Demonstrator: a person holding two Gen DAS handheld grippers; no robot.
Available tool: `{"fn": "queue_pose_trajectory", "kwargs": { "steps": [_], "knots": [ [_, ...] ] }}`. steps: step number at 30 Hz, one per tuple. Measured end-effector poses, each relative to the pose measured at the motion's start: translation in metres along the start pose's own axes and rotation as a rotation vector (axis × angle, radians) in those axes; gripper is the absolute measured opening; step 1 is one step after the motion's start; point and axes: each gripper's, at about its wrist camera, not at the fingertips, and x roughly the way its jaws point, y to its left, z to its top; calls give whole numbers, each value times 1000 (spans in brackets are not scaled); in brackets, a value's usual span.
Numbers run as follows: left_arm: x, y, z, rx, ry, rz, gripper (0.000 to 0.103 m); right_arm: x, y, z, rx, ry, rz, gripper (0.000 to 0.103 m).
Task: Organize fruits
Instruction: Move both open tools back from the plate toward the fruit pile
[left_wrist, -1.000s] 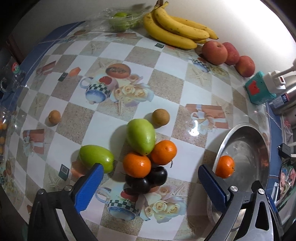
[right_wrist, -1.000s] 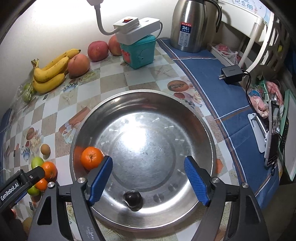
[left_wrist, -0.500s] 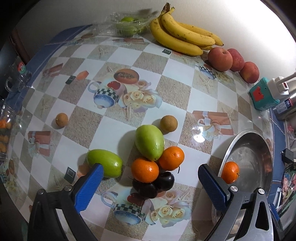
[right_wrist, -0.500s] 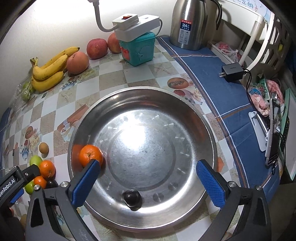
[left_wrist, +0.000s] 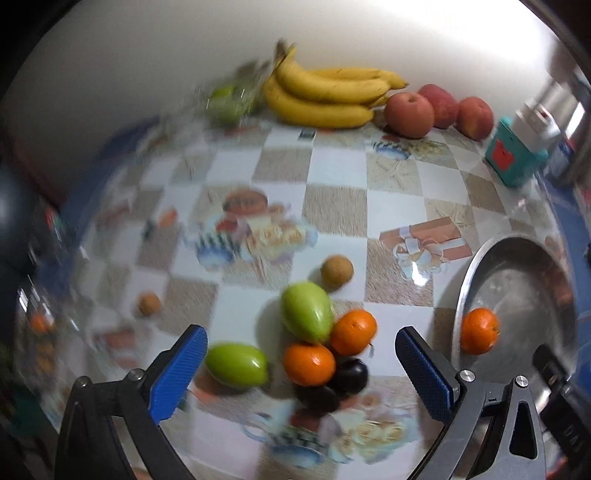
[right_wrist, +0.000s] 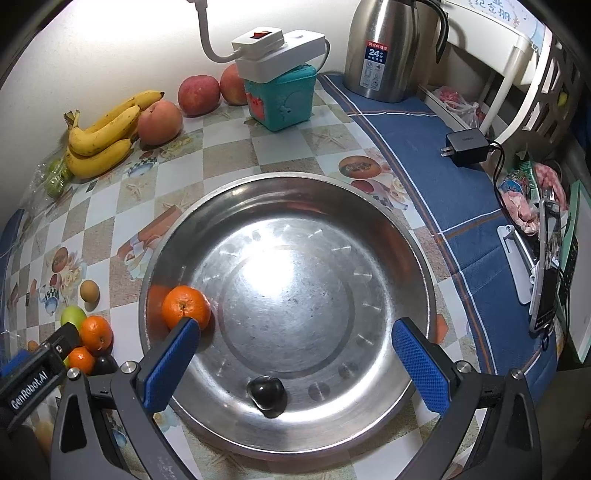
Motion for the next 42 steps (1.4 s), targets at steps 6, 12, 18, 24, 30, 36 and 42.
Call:
{"fn": "queue_pose_trajectory", "kwargs": {
  "steps": [6,12,18,24,30,36,42],
  "knots": [
    [-5,9,2,73,-36,38,103,-2,7,-1,-5,-2,28,103],
    [-9,32,1,44,-44,49,103,-6,18,-4,-15,-4,59,103],
    [-7,72,1,-52,-28,40,103,-12,40,-9,-46,-6,109,103],
    [-3,117,-1,-133,-15,38,103,-15,69,-14,-79,8,155,103],
    [5,161,-5,-259,15,12,103,-16,114,-26,-180,37,206,103],
    [12,186,-8,-318,35,-9,103,-10,151,-41,-240,92,290,103],
    [24,184,-11,-316,78,-45,103,-8,170,-54,-287,105,311,103]
  ]
}}
